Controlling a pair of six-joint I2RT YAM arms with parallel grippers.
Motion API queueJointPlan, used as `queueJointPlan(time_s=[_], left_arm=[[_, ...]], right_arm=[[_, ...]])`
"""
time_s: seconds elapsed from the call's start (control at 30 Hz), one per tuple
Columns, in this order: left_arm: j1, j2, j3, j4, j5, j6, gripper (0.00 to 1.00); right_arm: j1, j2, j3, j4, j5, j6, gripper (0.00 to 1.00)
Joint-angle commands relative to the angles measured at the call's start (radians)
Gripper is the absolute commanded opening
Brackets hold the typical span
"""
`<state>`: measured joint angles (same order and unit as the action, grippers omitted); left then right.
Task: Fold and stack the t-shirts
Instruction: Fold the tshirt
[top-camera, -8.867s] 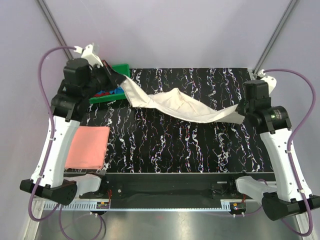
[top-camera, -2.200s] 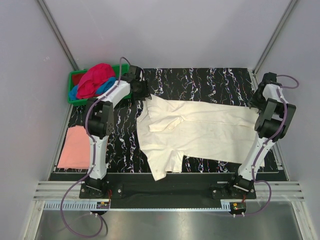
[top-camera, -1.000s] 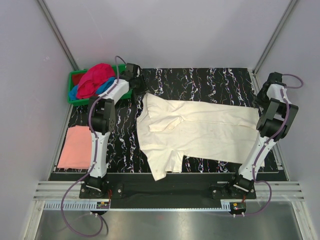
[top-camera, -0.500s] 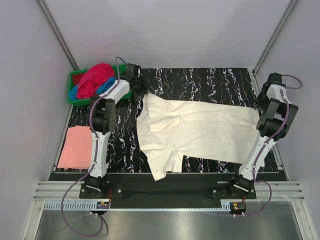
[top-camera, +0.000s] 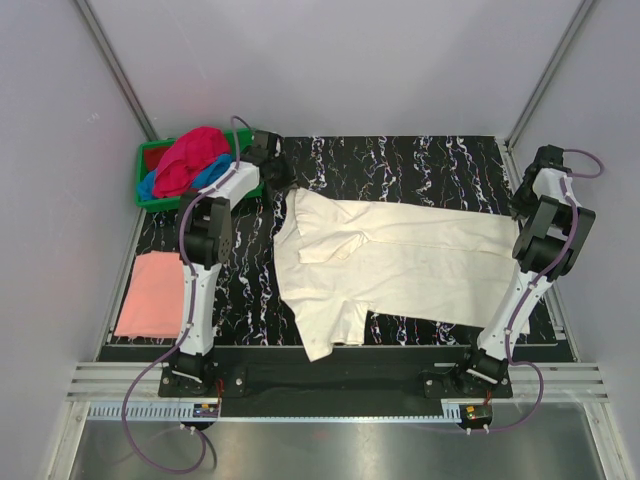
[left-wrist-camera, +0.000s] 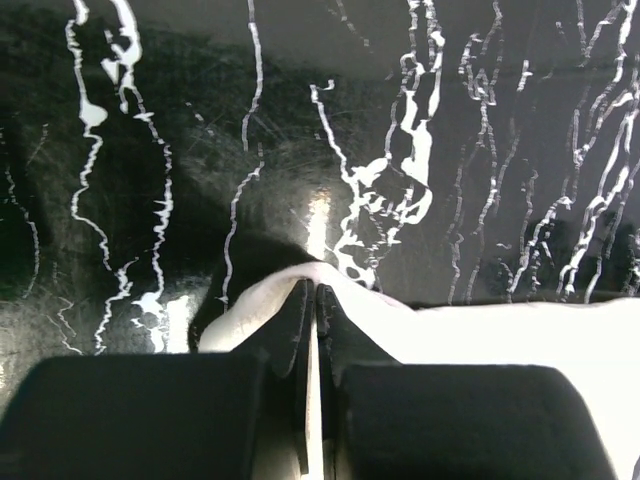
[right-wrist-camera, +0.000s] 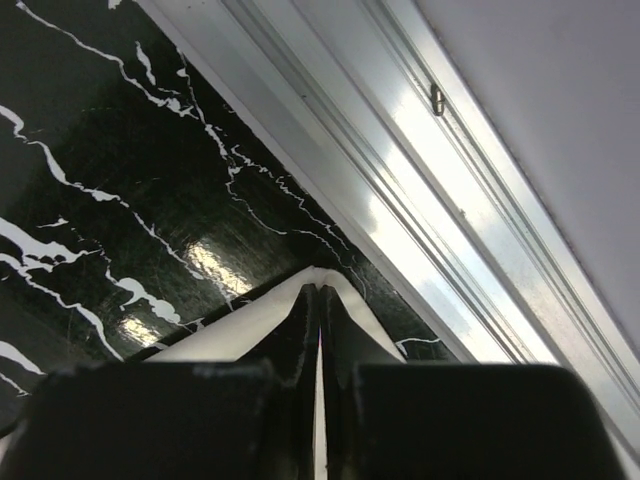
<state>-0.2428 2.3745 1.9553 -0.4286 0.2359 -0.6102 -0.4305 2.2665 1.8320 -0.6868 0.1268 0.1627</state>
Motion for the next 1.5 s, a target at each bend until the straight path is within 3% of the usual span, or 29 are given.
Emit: queueJointPlan(time_s=[0.0,0.17,0.43,1.1,1.23,1.27,1.4,1.47], left_arm=[[0.011,-0.076,-0.063,0.077,-0.043,-0.013,0.0],[0.036,-0.129,-0.124,0.135,-0.075,-0.033,0.0],[0.048,-0.141,-0.127,0.2,-0.081,-0.054,0.0],[0.086,0.009,0.102,0.286,-0.047,-0.063,0.0],[0.086,0.045,0.177,0.265,-0.049,-0.051,0.16],[0.086,0.049,0.186,0.255,-0.05,-0.042,0.26],[0.086,0.031,0.217,0.211,-0.047,-0.017,0.54],[0.085,0.005,0.199,0.188,-0.046,-0.002,0.57]], right_arm=[[-0.008,-0.018,0.041,0.009,0.114,0.011,0.0],[-0.013,-0.03,0.039,0.02,0.181,0.008,0.0],[-0.013,-0.025,0.059,0.038,0.126,0.035,0.0],[0.021,0.108,0.251,0.046,-0.058,0.064,0.0],[0.03,0.163,0.372,-0.011,-0.064,0.058,0.02],[0.032,0.178,0.389,-0.037,-0.056,0.06,0.12],[0.033,0.18,0.455,-0.108,0.0,0.06,0.35],[0.035,0.148,0.466,-0.141,0.045,0.058,0.42]])
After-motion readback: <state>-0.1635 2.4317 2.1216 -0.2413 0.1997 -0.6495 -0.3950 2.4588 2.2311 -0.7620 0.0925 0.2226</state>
